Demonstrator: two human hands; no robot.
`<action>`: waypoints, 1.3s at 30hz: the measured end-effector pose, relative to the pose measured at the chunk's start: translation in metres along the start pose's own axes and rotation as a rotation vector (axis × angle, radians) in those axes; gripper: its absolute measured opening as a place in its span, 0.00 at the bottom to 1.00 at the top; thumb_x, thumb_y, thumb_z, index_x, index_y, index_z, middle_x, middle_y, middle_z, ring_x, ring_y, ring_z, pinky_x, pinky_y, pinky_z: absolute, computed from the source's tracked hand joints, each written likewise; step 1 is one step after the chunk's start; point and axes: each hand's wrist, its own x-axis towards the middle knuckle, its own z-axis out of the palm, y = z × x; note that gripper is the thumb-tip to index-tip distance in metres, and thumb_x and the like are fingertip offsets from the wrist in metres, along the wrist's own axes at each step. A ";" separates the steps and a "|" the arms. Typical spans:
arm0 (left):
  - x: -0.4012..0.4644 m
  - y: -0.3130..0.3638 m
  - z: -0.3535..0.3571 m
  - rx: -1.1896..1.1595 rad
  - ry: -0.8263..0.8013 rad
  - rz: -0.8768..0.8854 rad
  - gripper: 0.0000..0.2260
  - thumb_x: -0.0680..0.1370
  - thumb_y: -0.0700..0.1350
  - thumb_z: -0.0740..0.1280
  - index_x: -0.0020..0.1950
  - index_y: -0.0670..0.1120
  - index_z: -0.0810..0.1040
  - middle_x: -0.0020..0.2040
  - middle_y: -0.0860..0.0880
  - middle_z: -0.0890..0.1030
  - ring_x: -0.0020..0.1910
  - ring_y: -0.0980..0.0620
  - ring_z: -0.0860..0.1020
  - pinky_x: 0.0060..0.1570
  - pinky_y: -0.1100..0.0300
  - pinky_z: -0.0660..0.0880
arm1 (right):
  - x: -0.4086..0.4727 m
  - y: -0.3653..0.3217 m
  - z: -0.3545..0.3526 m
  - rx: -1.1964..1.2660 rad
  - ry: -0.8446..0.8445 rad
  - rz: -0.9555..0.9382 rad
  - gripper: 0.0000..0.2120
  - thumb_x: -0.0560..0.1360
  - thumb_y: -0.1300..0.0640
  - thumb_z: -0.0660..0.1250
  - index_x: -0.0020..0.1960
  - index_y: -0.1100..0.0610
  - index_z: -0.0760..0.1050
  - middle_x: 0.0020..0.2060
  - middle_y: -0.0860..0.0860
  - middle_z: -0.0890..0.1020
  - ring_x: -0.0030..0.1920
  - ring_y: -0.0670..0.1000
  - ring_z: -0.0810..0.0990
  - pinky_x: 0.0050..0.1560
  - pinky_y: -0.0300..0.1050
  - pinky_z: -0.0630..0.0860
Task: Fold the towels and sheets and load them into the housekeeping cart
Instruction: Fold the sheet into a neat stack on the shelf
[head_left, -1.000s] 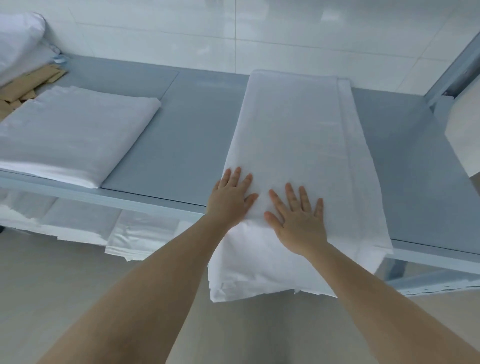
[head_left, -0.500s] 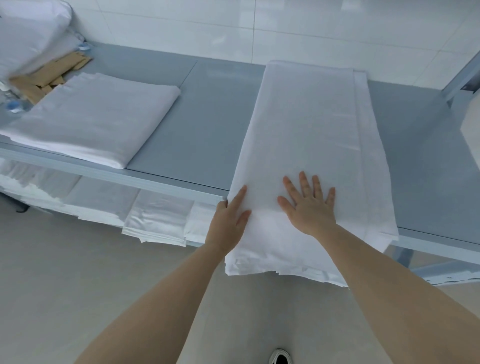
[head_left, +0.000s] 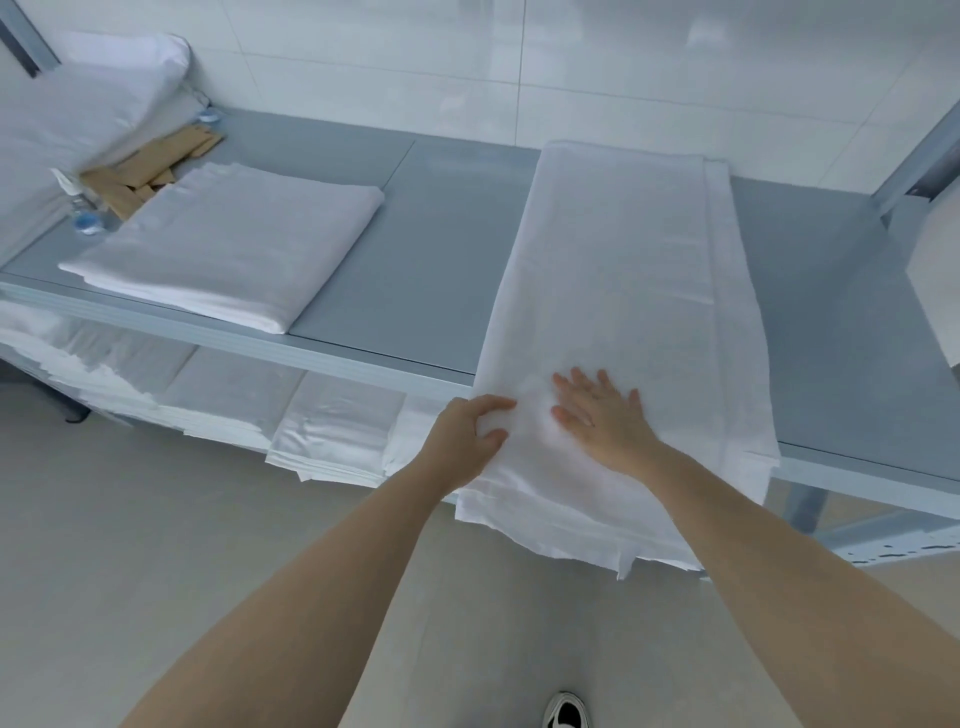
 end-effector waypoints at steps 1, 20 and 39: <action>-0.001 0.008 -0.003 0.016 0.014 0.019 0.16 0.76 0.41 0.67 0.63 0.52 0.78 0.57 0.47 0.77 0.59 0.49 0.74 0.53 0.69 0.63 | -0.017 -0.011 0.005 0.108 0.015 -0.095 0.29 0.79 0.38 0.53 0.77 0.43 0.49 0.78 0.43 0.48 0.78 0.49 0.44 0.73 0.57 0.38; -0.057 0.085 -0.049 1.039 0.011 0.611 0.24 0.78 0.50 0.65 0.74 0.50 0.64 0.76 0.49 0.62 0.77 0.50 0.53 0.75 0.51 0.45 | -0.114 -0.085 -0.019 0.133 0.629 -0.133 0.19 0.74 0.67 0.63 0.62 0.55 0.78 0.45 0.53 0.85 0.42 0.58 0.82 0.43 0.45 0.74; -0.084 0.121 -0.105 0.863 0.133 0.794 0.20 0.69 0.32 0.60 0.57 0.48 0.79 0.48 0.49 0.81 0.45 0.44 0.77 0.40 0.58 0.67 | -0.210 -0.010 0.004 0.222 0.779 0.305 0.18 0.73 0.68 0.62 0.59 0.54 0.79 0.43 0.53 0.83 0.41 0.56 0.79 0.40 0.46 0.75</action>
